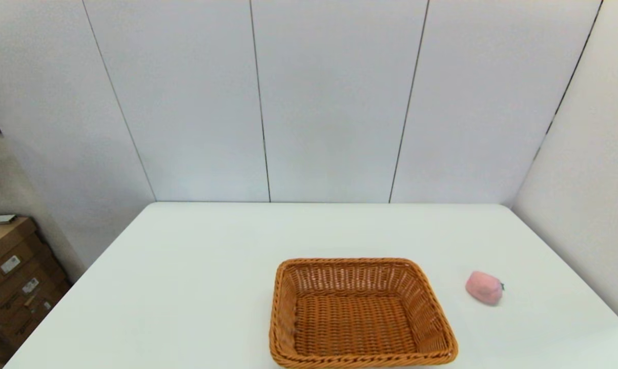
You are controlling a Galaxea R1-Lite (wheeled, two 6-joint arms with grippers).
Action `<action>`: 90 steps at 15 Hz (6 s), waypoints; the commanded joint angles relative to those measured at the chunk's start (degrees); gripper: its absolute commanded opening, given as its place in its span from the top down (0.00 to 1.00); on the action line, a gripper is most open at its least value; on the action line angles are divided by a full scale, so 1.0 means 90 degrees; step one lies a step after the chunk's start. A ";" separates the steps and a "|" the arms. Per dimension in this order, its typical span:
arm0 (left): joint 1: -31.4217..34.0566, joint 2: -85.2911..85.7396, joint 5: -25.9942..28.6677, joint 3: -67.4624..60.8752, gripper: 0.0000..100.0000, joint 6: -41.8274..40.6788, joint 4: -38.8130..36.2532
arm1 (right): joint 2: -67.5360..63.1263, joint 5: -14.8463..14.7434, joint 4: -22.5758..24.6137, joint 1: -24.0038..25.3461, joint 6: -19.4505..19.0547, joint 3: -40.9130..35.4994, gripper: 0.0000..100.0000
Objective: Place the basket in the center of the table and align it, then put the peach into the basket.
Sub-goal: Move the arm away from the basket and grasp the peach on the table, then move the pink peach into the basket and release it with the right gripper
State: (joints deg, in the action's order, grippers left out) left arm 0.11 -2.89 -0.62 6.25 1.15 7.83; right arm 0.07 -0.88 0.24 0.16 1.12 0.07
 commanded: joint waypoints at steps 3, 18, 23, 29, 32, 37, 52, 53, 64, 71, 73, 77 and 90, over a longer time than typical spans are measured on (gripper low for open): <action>-0.0002 0.0331 0.0010 -0.0695 0.00 -0.0010 -0.0870 | 0.0002 0.0000 0.0002 0.0002 0.0002 0.0002 0.00; -0.0002 0.0331 -0.0156 -0.0695 0.00 0.0371 -0.0879 | -0.5614 0.0049 -0.0965 0.0002 -0.0310 0.2297 0.00; -0.0002 0.0331 -0.0156 -0.0695 0.00 0.0371 -0.0879 | -0.9520 -0.0029 0.1780 0.0021 -0.0291 0.2453 0.00; -0.0002 0.0331 -0.0156 -0.0695 0.00 0.0380 -0.0879 | -1.1385 -0.0068 0.3323 -0.0057 -0.0242 0.2629 0.00; -0.0002 0.0331 -0.0156 -0.0695 0.00 0.0361 -0.0879 | -1.2020 -0.0322 0.3869 -0.0223 -0.0252 0.2716 0.00; -0.0002 0.0331 -0.0156 -0.0695 0.00 0.0361 -0.0879 | -1.2469 -0.0352 0.4533 -0.0350 -0.0232 0.2726 0.00; -0.0002 0.0331 -0.0156 -0.0695 0.00 0.0371 -0.0879 | -1.3065 -0.0352 0.4543 -0.0379 -0.0242 0.3117 0.00; -0.0002 0.0331 -0.0156 -0.0695 0.00 0.0371 -0.0879 | -1.3123 -0.0352 0.4543 -0.0379 -0.0232 0.3195 0.00; -0.0002 0.0331 -0.0156 -0.0695 0.00 0.0380 -0.0879 | -1.3504 -0.0342 0.5071 -0.0359 -0.0242 0.3244 1.00; -0.0002 0.0331 -0.0156 -0.0695 0.00 0.0380 -0.0879 | -1.3338 -0.0361 0.5803 -0.0379 -0.0252 0.2804 1.00; -0.0002 0.0331 -0.0156 -0.0695 0.00 0.0380 -0.0879 | -1.2537 -0.0352 0.6115 -0.0369 -0.0252 0.2765 1.00; -0.0002 0.0331 -0.0156 -0.0695 0.00 0.0380 -0.0879 | -1.0487 -0.0332 0.4709 0.0949 -0.0242 0.3078 1.00; -0.0002 0.0331 -0.0156 -0.0695 0.00 0.0380 -0.0879 | -1.1307 -0.0322 0.2942 0.4172 0.0354 0.4152 1.00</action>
State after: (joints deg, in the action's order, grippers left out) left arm 0.07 0.07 -2.00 0.00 4.51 -0.07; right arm -95.98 -3.79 26.34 35.85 3.85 35.61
